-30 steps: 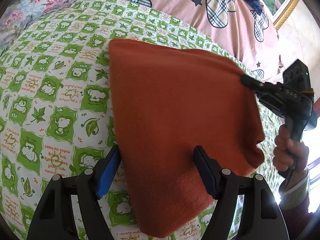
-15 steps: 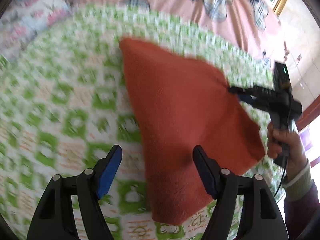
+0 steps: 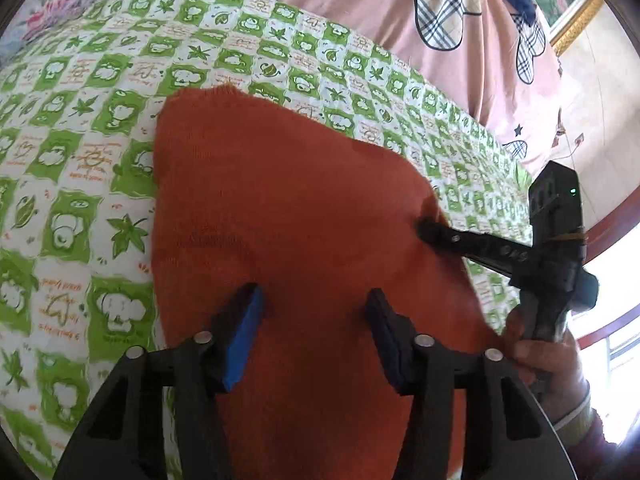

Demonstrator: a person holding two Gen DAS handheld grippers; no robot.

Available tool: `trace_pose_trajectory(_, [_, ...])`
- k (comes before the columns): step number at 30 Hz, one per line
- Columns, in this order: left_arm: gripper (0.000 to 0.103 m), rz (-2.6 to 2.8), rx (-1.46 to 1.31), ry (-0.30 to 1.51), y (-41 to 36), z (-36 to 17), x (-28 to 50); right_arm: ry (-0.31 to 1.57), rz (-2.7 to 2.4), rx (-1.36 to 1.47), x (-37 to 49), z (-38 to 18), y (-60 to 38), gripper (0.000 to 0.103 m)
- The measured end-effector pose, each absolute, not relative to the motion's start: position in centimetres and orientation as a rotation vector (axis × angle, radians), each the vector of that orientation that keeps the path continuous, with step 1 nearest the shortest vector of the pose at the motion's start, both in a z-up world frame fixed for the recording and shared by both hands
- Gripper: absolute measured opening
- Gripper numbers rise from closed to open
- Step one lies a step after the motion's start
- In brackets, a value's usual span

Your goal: Fold small clothes

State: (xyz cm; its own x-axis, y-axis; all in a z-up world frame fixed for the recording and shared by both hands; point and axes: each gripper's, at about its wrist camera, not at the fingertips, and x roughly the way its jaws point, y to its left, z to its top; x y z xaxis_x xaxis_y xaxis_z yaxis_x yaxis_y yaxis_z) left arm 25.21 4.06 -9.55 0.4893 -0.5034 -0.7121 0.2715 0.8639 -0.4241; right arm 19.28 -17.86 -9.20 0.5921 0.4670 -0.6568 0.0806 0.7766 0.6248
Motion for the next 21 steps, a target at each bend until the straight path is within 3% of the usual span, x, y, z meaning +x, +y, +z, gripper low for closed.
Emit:
trace_pose_trajectory(10, [0.052,-0.529,-0.182,0.880,3.6,-6.8,17.1,0.856,0.309,0.549,10.5,-4.2,-15.3,0.003])
trace_pose_trajectory(15, [0.052,-0.582,-0.164,0.873,3.3,-7.3,11.2,0.948,0.194,0.418,6.1,-7.7,-14.8,0.003])
trace_pose_trajectory(21, [0.047,-0.542,-0.158,0.951,3.3,-11.2,9.3,0.932,0.197,0.532,5.6,-9.4,-16.3,0.000])
